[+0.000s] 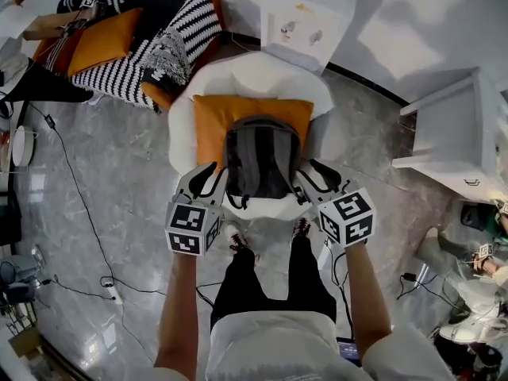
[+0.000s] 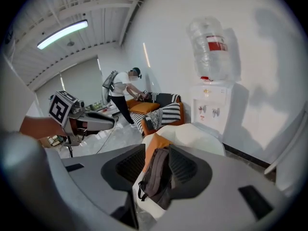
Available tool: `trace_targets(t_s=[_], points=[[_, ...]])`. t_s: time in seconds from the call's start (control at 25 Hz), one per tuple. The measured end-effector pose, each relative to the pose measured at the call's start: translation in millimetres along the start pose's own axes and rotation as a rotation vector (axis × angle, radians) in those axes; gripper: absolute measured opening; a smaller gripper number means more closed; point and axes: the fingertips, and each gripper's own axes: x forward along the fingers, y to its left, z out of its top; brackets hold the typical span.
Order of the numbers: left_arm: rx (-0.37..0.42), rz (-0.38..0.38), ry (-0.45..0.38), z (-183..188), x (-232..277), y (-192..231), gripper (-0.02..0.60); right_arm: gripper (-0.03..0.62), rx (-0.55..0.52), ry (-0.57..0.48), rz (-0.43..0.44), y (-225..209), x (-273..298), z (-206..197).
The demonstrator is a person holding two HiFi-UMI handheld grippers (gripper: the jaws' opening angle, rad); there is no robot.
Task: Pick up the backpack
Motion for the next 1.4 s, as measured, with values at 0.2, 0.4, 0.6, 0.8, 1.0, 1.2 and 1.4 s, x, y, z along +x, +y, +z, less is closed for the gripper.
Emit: trace_targets(t_s=[0.2,0.4,0.6,0.8,1.0,1.2,1.4], points=[[-0.034,-0.003,0.048,-34.8,14.9,-3.3,0.114,0.133,0.014,0.053,0.006,-5.1,18.8,-32.9],[-0.048,-0.011,0.075,-59.8,35.8,-10.5,0.117,0.133,0.013,0.094,0.0,-15.2,34.9,-57.0],[-0.054,-0.02,0.1,-83.8,52.8,-13.9,0.117,0.135,0.03,0.106,-0.023,-23.9,46.3,-80.2],[-0.075,-0.018,0.109,-109.8,69.5,-10.4,0.118,0.135,0.051,0.118,-0.032,-32.4,60.1,-106.4],[-0.098,-0.019,0.125,-139.7,85.2,-10.2,0.118,0.135,0.064,0.13,-0.035,-37.9,75.0,-131.7],[-0.113,-0.033,0.146,-168.5,99.2,-12.2,0.126,0.135,0.077,0.147,-0.039,-43.8,88.5,-157.1],[-0.123,-0.047,0.163,-191.3,121.4,-10.1,0.127,0.135,0.085,0.167,-0.034,-51.4,109.2,-179.1]])
